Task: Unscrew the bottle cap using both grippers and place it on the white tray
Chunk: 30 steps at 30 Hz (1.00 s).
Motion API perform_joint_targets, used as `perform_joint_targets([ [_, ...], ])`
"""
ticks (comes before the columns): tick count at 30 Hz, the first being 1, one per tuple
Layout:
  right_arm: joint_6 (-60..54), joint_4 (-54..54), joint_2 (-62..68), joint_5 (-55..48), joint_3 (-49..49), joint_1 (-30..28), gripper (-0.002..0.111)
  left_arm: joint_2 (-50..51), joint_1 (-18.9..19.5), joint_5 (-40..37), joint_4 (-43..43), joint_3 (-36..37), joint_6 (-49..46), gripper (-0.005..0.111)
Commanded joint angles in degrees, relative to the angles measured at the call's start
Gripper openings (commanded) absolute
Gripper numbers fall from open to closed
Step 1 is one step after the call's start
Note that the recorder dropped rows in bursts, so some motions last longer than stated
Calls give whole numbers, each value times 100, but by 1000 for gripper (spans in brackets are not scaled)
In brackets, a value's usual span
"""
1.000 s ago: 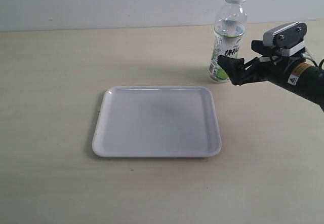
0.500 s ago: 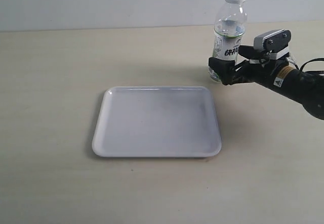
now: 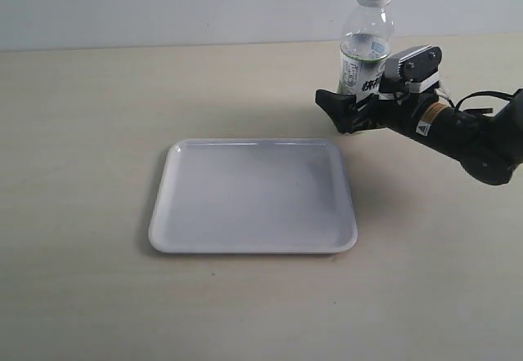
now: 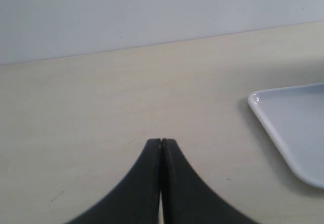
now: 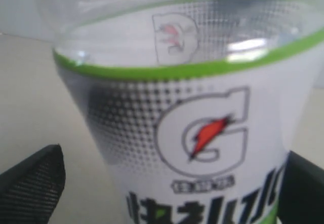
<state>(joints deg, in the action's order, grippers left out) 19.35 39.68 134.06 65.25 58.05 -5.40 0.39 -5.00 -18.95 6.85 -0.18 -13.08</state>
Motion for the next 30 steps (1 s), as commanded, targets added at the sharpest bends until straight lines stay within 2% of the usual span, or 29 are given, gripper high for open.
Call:
perform_joint_targets([
  [1,-93,-74,-9,-19,21,12,100,-39,-26,26,40,18,-21,0],
  [4,-121,-74,-9,-19,21,12,93,-39,-26,26,40,18,-21,0],
  [7,-121,-158,-9,-19,21,12,75,-39,-26,26,40,18,-21,0],
  [8,-121,-224,-9,-19,21,12,62,-39,-26,26,40,18,-21,0],
  [10,-121,-224,-9,-19,21,12,47,-39,-26,26,40,18,-21,0],
  [13,-193,-194,-9,-7,21,12,15,-39,-26,26,40,18,-21,0],
  [15,-204,-109,-9,-7,21,12,0,-39,-26,26,40,18,-21,0],
  [22,-847,930,-404,6,21,12,0,-39,-26,26,40,18,-21,0],
  [26,-894,1318,-780,-708,10,12,0,-39,-26,26,40,18,-21,0],
  [30,-877,1748,-959,-842,10,12,0,-39,-26,185,-69,18,-195,0],
])
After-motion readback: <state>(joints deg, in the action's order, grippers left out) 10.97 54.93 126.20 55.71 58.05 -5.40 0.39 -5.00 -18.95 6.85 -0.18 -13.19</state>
